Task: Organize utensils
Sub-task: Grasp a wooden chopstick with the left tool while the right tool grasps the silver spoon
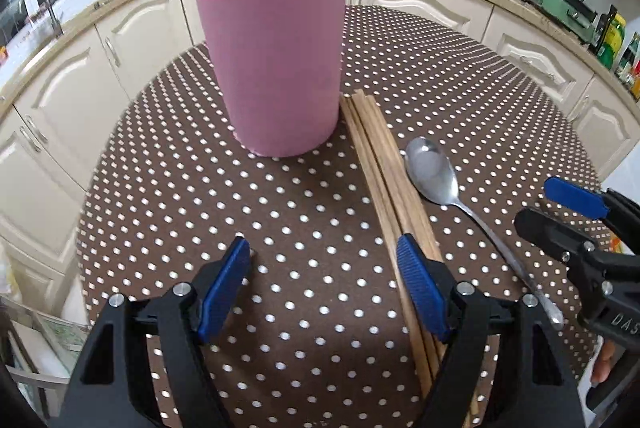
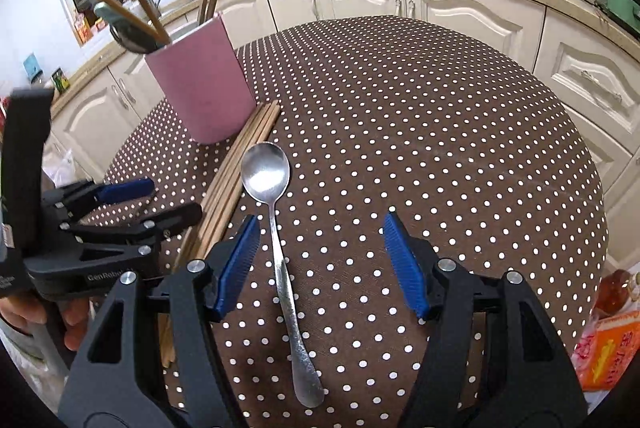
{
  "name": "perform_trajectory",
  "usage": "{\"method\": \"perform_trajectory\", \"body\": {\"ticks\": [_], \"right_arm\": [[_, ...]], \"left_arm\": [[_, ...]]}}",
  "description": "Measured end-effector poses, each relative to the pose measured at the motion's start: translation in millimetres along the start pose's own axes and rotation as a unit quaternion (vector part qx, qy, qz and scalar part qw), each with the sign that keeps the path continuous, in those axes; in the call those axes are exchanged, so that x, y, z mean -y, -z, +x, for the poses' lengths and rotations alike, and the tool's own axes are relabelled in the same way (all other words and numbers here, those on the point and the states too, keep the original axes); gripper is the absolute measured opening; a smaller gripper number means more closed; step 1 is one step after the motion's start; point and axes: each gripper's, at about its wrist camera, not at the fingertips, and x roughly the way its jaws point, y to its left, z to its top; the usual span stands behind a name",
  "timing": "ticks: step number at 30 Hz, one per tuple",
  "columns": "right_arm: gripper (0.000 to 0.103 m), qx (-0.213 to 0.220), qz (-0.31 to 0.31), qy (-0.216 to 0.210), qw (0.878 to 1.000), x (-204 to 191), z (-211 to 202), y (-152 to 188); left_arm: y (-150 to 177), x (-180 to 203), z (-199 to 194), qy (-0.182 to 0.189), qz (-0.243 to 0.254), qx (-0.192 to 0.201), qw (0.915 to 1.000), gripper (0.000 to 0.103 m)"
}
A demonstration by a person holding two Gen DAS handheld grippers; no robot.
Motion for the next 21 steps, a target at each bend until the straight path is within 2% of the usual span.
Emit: {"method": "perform_trajectory", "body": {"ticks": [3,5,9,14,21], "right_arm": [[0.064,-0.005,-0.001,-0.002,1.0,-0.5,1.7,0.7],[0.064,-0.011,-0.002,-0.001,1.0,-0.5,4.6,-0.1],[0.064,-0.016,0.002,-0.002,1.0,3.2,8.5,-2.1],[0.064,-0.02,0.007,-0.004,1.0,9.4,10.0,-2.8],[0.064,-0.021,0.013,-0.013,1.0,12.0,12.9,-4.3]], "left_arm": [[-2.4,-0.3,0.1,-0.02,0.009,0.0,0.9998,0.075],[-4.5,-1.5,8.0,-0.034,0.014,-0.019,0.9992,0.075],[-9.4,-5.8,7.8,-0.026,0.0,-0.021,0.9995,0.075],[-11.2,-10.5,-1.4,0.004,-0.008,-0.012,0.9999,0.075],[-14.5,6.0,3.9,-0.013,0.012,-0.013,0.9998,0.075]]}}
